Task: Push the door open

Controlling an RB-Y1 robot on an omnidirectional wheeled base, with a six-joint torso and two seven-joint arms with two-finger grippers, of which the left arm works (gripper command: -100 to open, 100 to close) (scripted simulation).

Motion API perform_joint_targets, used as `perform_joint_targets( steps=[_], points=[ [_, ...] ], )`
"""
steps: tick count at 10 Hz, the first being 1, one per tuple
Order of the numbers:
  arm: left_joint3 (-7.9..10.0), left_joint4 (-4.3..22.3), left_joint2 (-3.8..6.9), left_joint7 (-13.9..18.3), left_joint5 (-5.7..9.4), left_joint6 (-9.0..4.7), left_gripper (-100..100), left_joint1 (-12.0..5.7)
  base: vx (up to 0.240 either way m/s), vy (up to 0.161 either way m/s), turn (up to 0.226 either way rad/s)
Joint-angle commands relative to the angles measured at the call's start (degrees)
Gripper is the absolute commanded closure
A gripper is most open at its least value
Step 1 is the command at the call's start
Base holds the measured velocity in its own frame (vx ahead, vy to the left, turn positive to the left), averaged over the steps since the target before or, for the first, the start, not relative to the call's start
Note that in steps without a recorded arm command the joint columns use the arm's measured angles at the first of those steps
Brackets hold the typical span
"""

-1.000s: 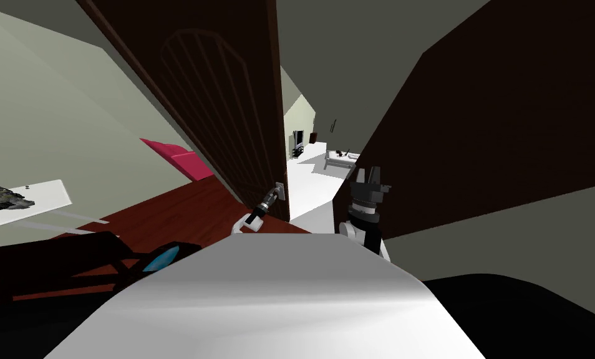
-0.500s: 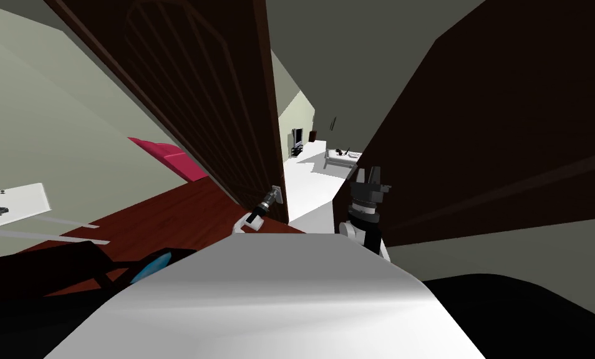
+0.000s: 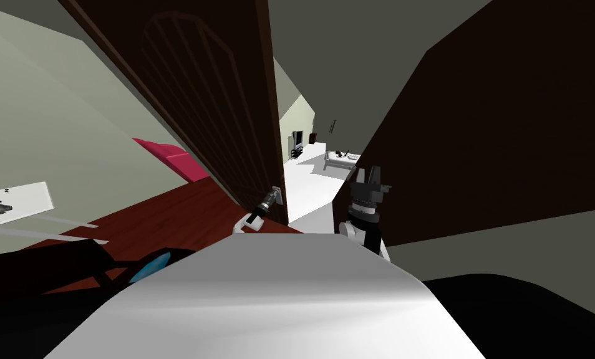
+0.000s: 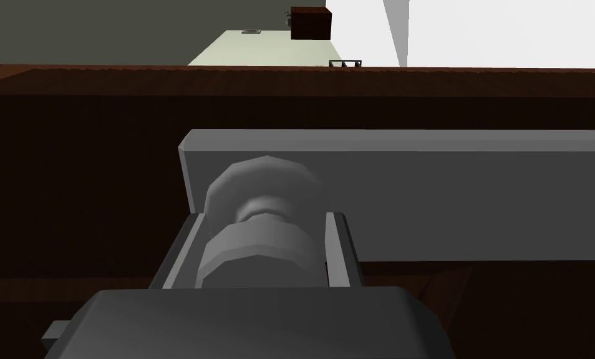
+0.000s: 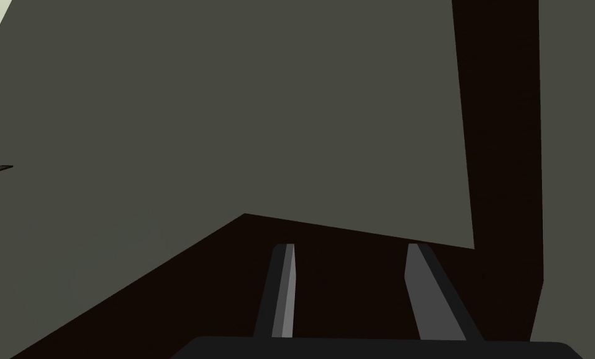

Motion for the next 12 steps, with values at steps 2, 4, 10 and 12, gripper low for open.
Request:
perform_joint_targets(
  steps=[2, 4, 10, 12],
  points=[
    [1.97, 0.7, -0.21, -0.5, 0.17, 0.06, 100, -0.75, 0.148, -0.101, 0.043],
    [3.24, 1.5, -0.64, -1.0, 0.23, 0.13, 100, -1.25, 0.156, -0.108, 0.033],
    [6.87, 4.1, -1.84, -2.2, 0.42, 0.34, 100, -2.7, 0.12, -0.082, 0.026],
    [8.04, 4.9, -2.23, -2.6, 0.47, 0.4, 100, -3.16, 0.083, -0.076, 0.045]
  ],
)
